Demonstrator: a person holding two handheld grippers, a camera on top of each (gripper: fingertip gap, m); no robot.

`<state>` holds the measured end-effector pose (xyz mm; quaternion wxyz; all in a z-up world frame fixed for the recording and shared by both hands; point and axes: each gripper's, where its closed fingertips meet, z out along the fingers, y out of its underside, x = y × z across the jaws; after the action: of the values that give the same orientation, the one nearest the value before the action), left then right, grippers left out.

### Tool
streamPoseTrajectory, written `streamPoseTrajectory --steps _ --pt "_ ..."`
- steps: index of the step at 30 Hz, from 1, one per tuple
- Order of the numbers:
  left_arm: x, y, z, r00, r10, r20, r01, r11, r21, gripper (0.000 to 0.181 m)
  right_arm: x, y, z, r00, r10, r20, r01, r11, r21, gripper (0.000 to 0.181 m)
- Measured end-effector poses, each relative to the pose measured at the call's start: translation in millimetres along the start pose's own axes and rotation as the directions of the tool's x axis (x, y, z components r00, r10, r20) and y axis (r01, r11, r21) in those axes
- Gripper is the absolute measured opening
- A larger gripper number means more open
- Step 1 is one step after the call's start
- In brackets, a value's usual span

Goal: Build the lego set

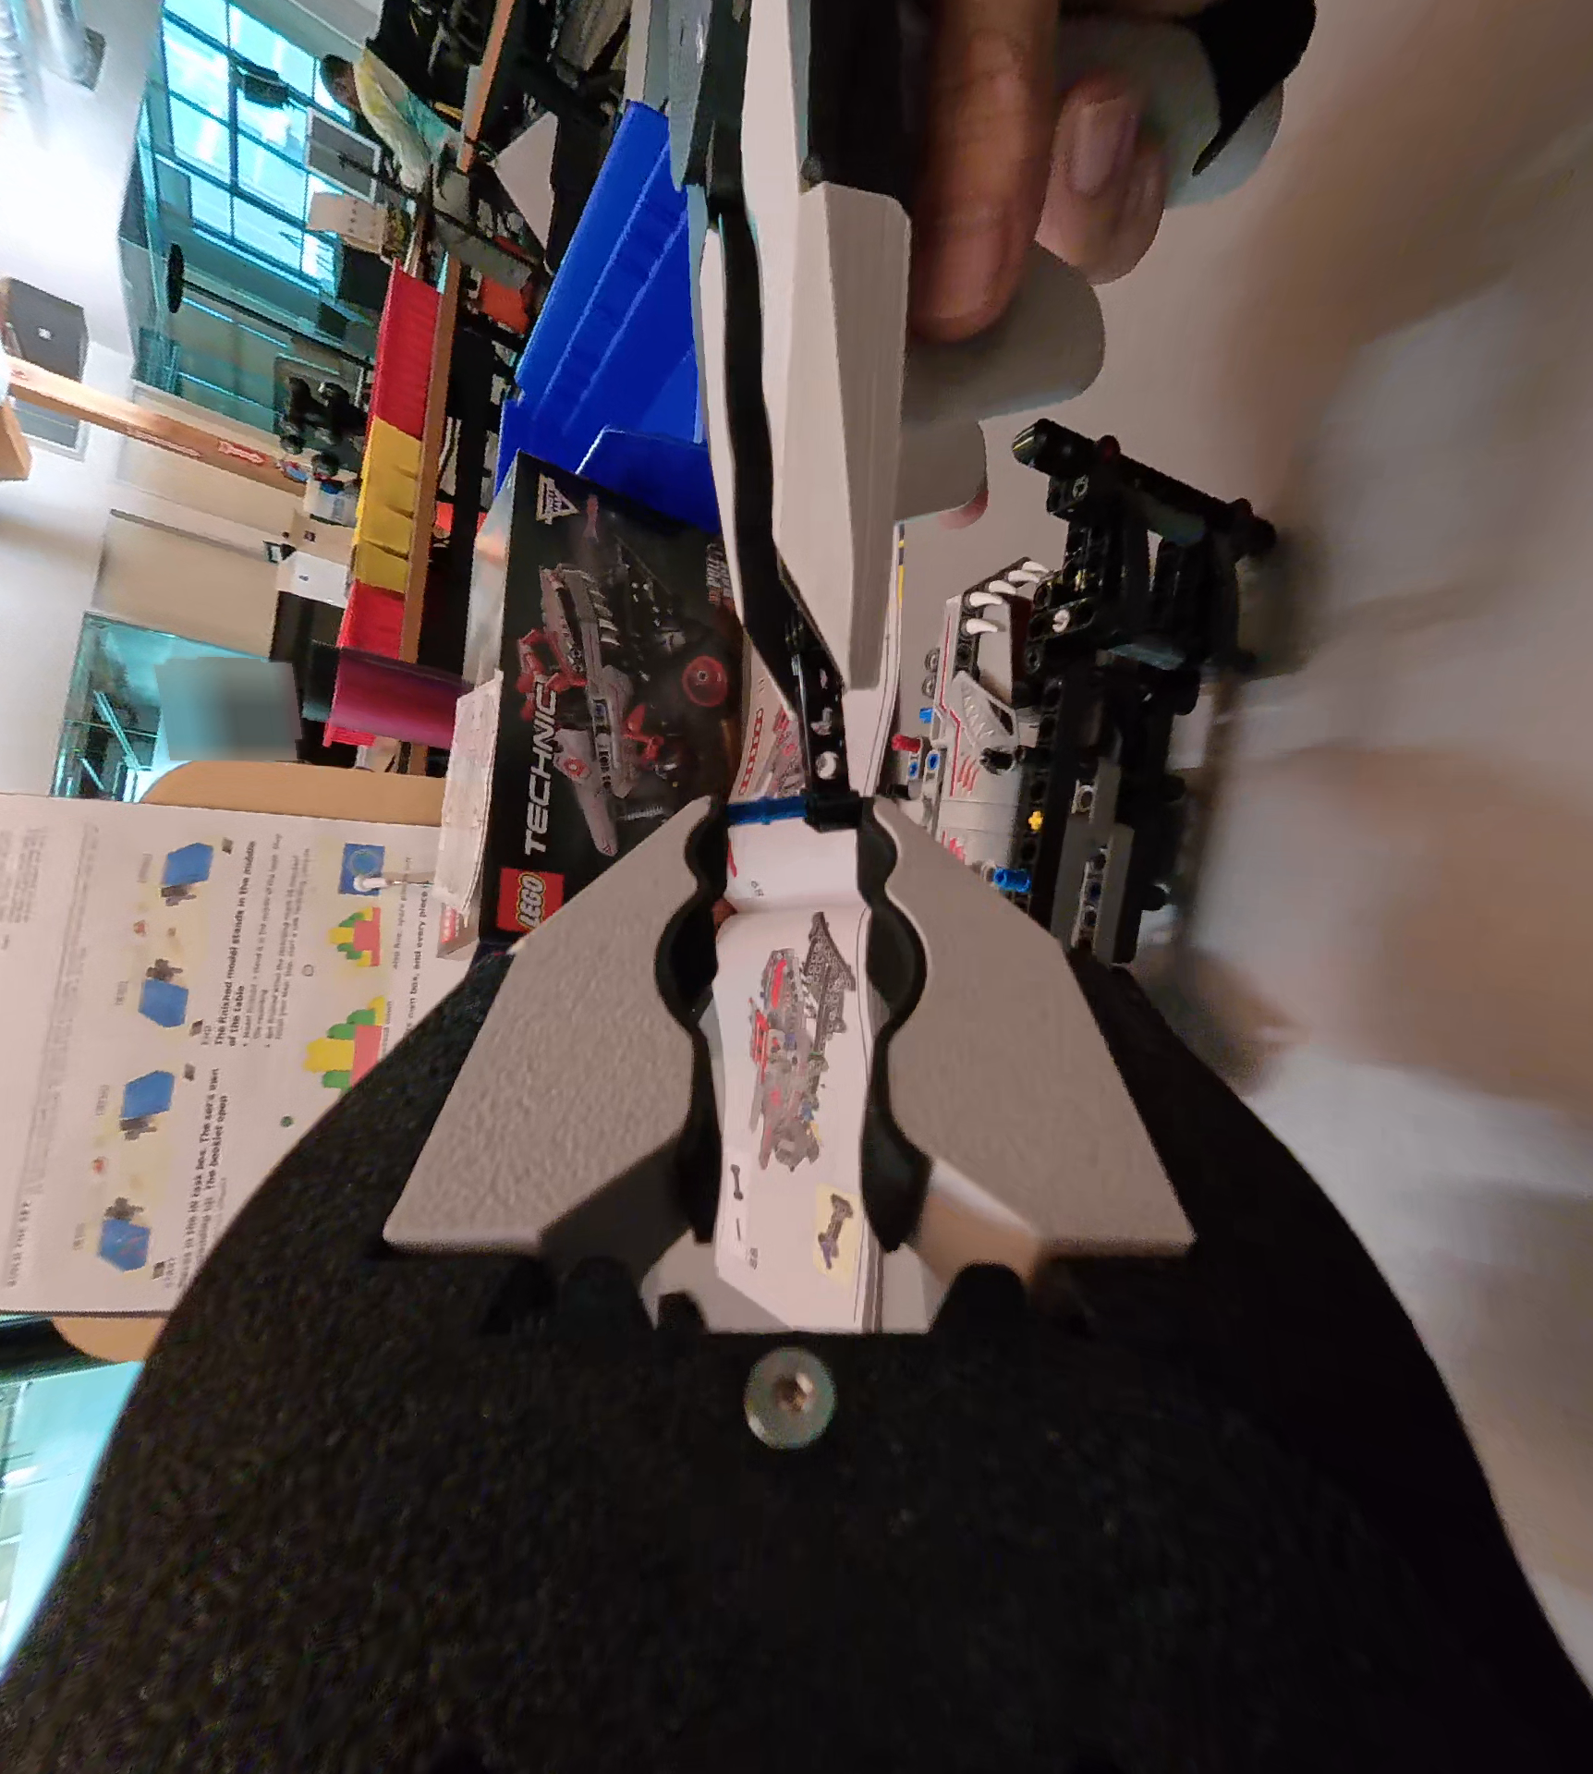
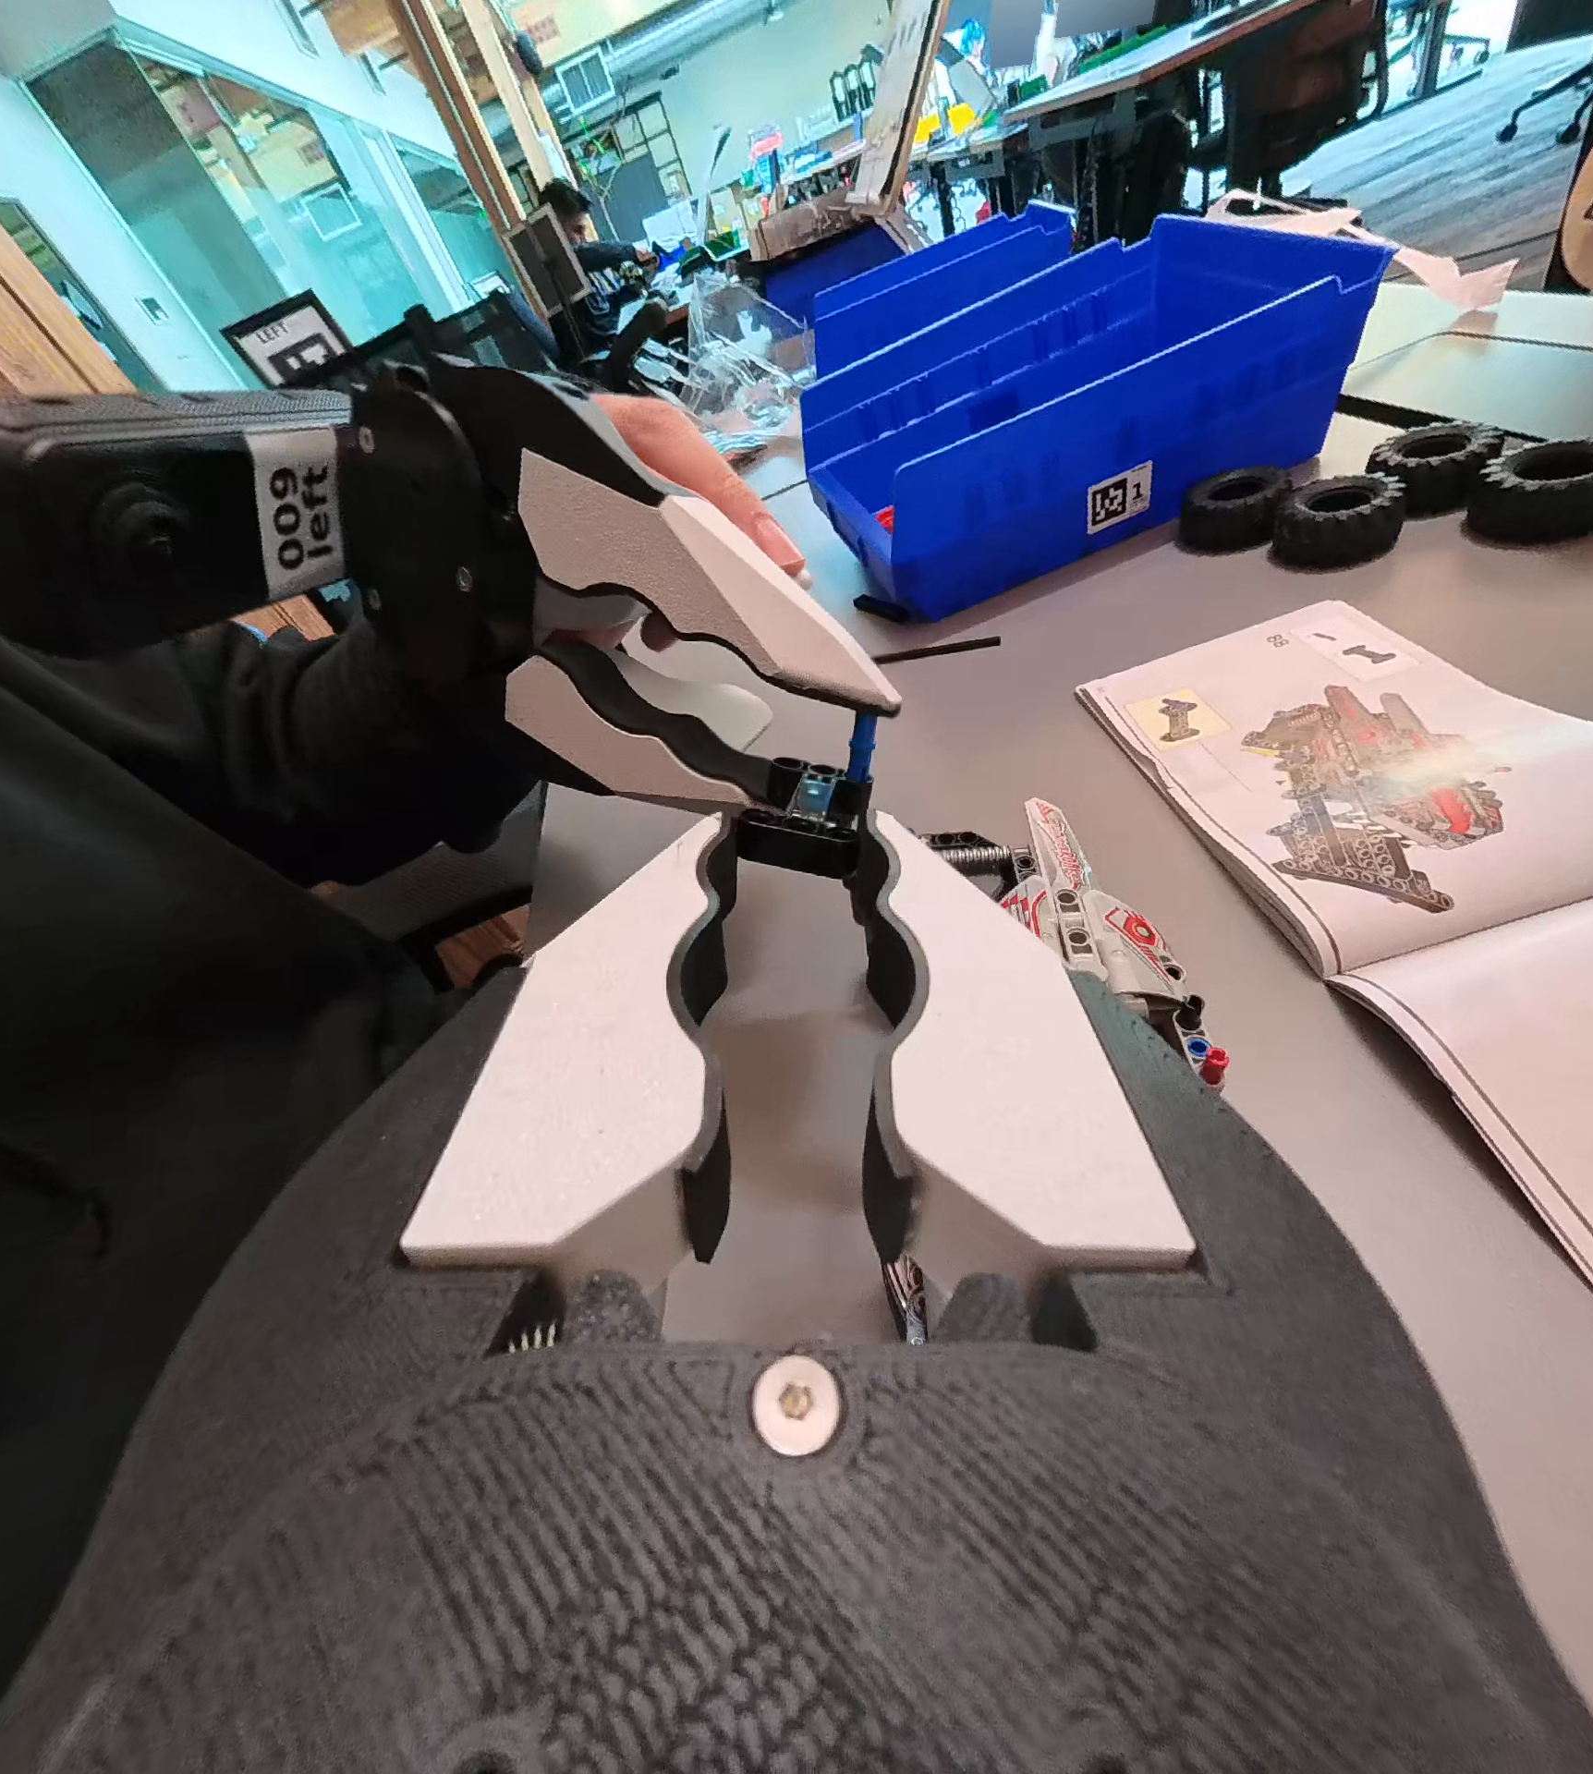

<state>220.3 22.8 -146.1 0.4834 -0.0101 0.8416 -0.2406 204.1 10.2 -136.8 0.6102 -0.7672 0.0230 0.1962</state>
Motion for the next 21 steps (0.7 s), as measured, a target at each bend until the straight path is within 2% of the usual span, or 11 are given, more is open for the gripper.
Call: streamPoseTrajectory --steps 4,12,15,21 --pt "2 2 0 0.999 0.033 -0.008 -0.033 0.999 -0.025 0.024 -1 2 1 1.0 0.0 -0.001 0.0 1.0 -0.007 0.024" --pt "4 0 -1 1.0 0.003 -0.02 -0.002 1.0 0.018 0.025 -2 0 1 1.0 0.029 -0.001 -0.029 1.0 -0.005 0.024" --pt "12 -3 -1 0.993 -0.054 -0.105 0.058 0.997 0.041 0.029 -2 -13 -3 0.991 0.131 0.032 -0.133 0.988 0.081 0.024" --pt "2 -2 3 0.983 -0.167 -0.074 0.167 0.986 -0.004 0.031 5 -16 -5 0.973 0.226 0.036 -0.229 0.965 0.126 0.024"
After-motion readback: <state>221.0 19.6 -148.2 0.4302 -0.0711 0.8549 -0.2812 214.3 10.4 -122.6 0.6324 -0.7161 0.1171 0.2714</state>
